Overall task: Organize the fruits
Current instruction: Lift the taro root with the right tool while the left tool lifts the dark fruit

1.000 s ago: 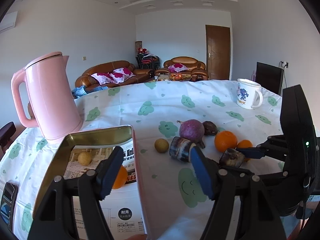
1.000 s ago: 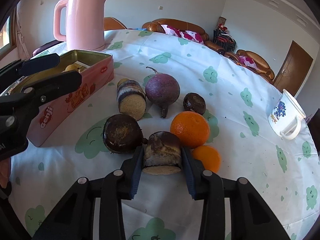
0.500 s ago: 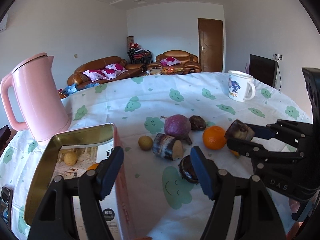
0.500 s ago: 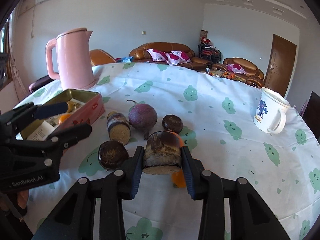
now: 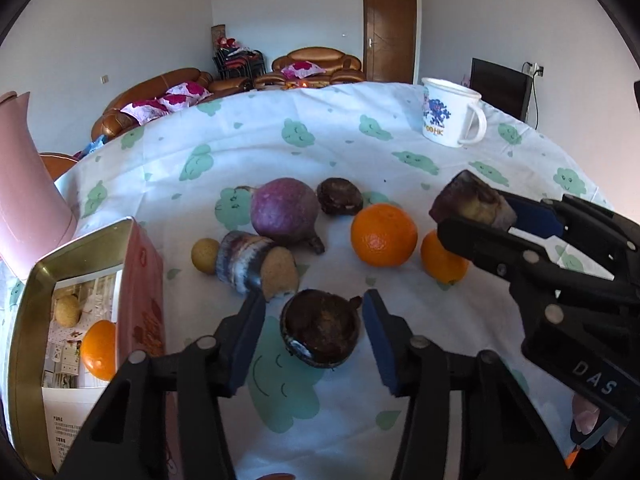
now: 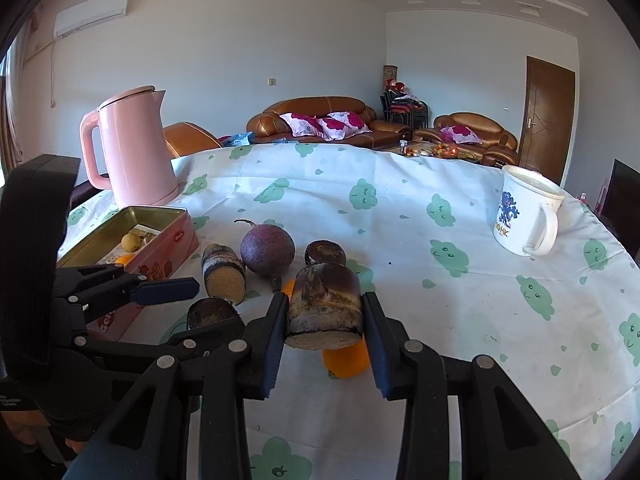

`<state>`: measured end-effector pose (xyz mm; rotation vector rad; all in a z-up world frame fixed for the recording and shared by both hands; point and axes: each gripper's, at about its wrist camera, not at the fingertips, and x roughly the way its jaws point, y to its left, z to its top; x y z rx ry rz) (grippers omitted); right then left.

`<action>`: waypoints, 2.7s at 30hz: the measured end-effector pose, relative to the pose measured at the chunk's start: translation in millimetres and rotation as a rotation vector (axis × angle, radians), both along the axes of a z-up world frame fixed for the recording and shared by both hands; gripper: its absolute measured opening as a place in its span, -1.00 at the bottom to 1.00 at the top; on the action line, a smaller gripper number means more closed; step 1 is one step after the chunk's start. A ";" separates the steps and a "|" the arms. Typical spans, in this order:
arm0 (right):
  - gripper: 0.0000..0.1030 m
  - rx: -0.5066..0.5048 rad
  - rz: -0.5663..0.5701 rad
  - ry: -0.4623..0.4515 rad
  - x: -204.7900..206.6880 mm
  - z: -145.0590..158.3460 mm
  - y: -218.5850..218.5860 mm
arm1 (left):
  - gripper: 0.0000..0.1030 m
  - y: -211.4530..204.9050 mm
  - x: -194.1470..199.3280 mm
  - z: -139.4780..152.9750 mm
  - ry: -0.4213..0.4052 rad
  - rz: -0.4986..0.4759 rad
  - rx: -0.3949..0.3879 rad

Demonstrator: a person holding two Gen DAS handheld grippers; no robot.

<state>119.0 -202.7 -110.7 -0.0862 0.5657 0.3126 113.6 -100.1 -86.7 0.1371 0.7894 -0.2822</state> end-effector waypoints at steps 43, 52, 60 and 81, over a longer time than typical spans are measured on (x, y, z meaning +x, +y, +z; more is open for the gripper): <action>-0.24 0.025 0.043 -0.065 -12.9 6.0 -3.7 | -0.18 13.7 -28.0 24.6 -0.214 0.050 -0.031; -0.24 0.032 0.053 -0.091 -17.4 8.0 -3.6 | -0.18 13.8 -35.1 28.3 -0.259 0.066 -0.021; -0.24 0.036 0.064 -0.116 -21.3 9.6 -3.9 | -0.18 16.2 -40.8 31.0 -0.288 0.082 -0.026; -0.24 0.050 0.085 -0.182 -34.0 14.7 -4.9 | -0.18 23.4 -47.7 36.3 -0.339 0.118 -0.044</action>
